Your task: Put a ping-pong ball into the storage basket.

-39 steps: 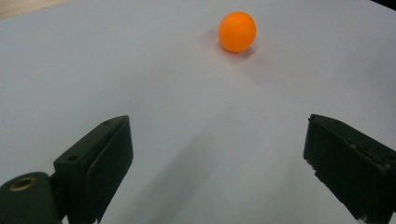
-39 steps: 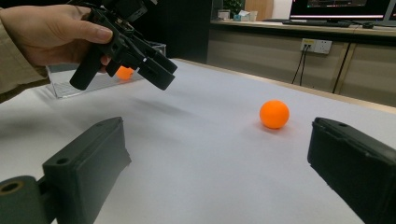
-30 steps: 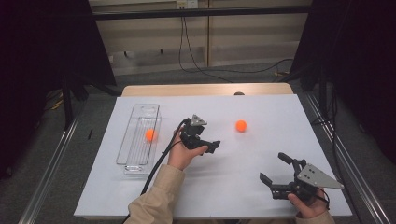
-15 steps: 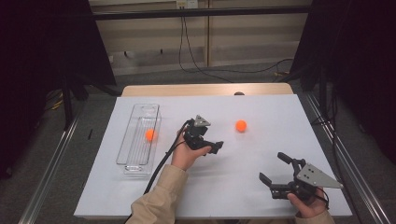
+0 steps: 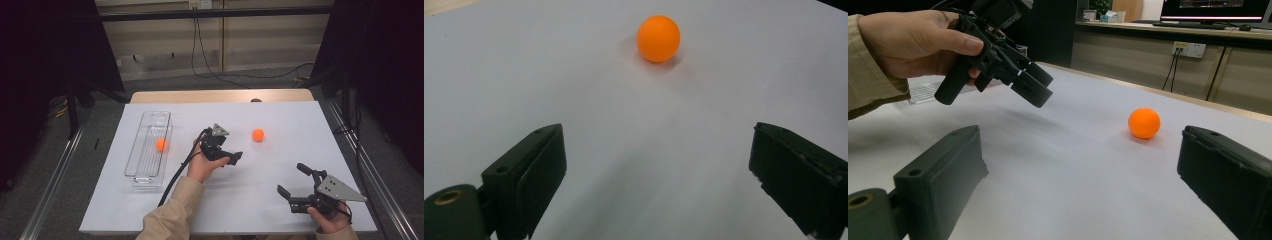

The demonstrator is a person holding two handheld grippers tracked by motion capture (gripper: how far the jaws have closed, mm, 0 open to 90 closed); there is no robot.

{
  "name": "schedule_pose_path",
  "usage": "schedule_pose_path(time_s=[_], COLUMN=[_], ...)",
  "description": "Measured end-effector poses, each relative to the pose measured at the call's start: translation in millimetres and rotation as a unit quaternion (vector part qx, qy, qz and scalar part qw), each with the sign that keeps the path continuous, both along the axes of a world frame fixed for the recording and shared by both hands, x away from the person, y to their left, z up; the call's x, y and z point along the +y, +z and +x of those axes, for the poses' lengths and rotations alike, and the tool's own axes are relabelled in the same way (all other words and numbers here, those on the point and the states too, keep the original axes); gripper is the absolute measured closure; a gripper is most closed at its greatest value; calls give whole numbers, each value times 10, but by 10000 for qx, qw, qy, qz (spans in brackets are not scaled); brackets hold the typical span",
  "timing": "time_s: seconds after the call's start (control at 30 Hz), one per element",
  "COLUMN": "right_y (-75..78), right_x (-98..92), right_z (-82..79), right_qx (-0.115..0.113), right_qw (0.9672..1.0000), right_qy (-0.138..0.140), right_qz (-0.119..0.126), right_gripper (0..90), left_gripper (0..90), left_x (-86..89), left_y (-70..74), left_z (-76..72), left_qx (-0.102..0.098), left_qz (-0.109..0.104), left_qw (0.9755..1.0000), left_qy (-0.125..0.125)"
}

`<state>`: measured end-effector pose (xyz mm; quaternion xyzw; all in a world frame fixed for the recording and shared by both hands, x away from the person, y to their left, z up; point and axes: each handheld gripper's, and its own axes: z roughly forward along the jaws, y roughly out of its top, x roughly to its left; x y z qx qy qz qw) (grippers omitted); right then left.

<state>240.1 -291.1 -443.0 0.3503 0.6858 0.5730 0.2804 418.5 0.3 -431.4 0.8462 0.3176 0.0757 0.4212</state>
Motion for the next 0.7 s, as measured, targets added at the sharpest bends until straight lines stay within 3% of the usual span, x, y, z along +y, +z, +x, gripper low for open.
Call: schedule_pose_path(time_s=[0.7], right_y=[1], right_x=[2], right_z=[2], right_qx=[3], right_qw=[10000], right_qy=[-10], right_qz=[3], right_gripper=[41], left_gripper=[82], left_x=[-91], left_y=[-26], left_z=[13], left_qx=[-67], left_qz=[-15], left_qw=[10000], left_qy=[29])
